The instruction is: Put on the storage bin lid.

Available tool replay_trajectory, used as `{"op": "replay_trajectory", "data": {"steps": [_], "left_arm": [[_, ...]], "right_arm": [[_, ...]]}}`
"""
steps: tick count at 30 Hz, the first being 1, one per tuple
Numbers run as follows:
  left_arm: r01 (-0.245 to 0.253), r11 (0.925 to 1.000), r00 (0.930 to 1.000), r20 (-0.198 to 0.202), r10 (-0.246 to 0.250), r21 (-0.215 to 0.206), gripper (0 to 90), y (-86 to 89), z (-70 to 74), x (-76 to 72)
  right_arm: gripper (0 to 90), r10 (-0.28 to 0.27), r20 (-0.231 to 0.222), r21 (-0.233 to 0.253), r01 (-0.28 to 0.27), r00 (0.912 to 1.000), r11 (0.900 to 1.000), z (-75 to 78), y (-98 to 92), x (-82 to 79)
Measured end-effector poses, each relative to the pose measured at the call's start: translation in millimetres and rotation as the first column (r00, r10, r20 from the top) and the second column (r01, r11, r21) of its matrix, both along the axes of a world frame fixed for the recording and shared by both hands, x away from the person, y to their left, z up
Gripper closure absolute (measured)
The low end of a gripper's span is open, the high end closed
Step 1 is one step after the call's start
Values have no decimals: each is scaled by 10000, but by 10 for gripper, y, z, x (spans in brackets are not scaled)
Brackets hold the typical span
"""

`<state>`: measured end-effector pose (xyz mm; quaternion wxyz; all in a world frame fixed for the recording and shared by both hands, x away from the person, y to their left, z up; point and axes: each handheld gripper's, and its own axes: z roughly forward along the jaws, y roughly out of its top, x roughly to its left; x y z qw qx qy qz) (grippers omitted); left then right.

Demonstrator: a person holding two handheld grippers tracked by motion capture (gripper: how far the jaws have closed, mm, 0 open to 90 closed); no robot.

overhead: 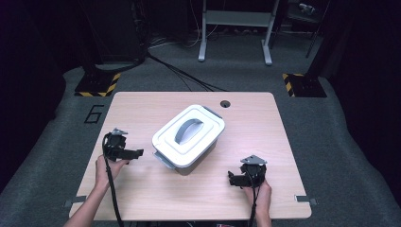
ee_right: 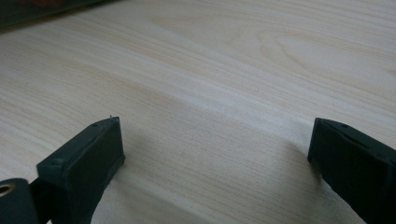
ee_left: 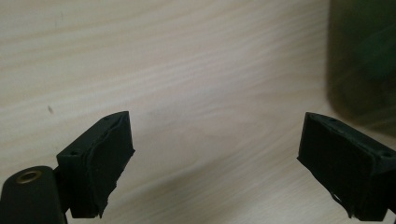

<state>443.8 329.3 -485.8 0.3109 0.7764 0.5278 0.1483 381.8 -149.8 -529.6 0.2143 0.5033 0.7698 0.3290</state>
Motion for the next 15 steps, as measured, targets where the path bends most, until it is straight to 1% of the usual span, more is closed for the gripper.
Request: {"op": "replay_trajectory", "data": {"steps": [3,4,5,7,8,9,10,11,12,13,14,15], "left_arm": [[17,10000,9997,-239,-17,-1,102,30,-202,-28],[-48,10000,9995,-303,47,-24,104,28,-245,-34],[-58,9999,9998,-209,60,111,103,29,-286,-47],[-80,9999,9997,245,77,122,98,28,-323,-93],[-20,9999,9994,350,14,153,92,27,-334,-107],[59,9997,9993,360,-68,250,89,30,-336,-113],[-3,9998,9983,583,-10,216,84,19,-359,-133],[-44,9995,9965,834,18,312,79,8,-382,-151],[3,9987,9935,1133,-59,500,72,-5,-412,-171],[56,9992,9908,1352,-109,402,55,-10,-442,-196],[17,9992,9882,1528,-79,407,42,-9,-452,-199],[38,9991,9886,1503,-100,415,42,-7,-450,-199]], "right_arm": [[29,-5,-4,2,5,10000,10000,0,1,-1],[29,0,-4,4,0,10000,10000,0,1,-1],[29,-1,1,6,1,10000,10000,0,1,-1],[30,-10,-12,13,10,10000,10000,0,2,-2],[30,4,-1,6,-4,10000,10000,0,0,0],[29,4,-5,7,-4,10000,10000,0,0,-1],[29,-16,11,-12,16,10000,10000,-1,0,1],[29,-17,-1,16,17,10000,10000,0,1,0],[28,-32,-2,-4,32,10000,10000,0,0,1],[28,-63,3,-16,63,10000,10000,0,-1,1],[28,-59,-3,13,59,10000,10000,0,1,1],[28,-61,-4,20,61,10000,10000,0,1,1]]}}
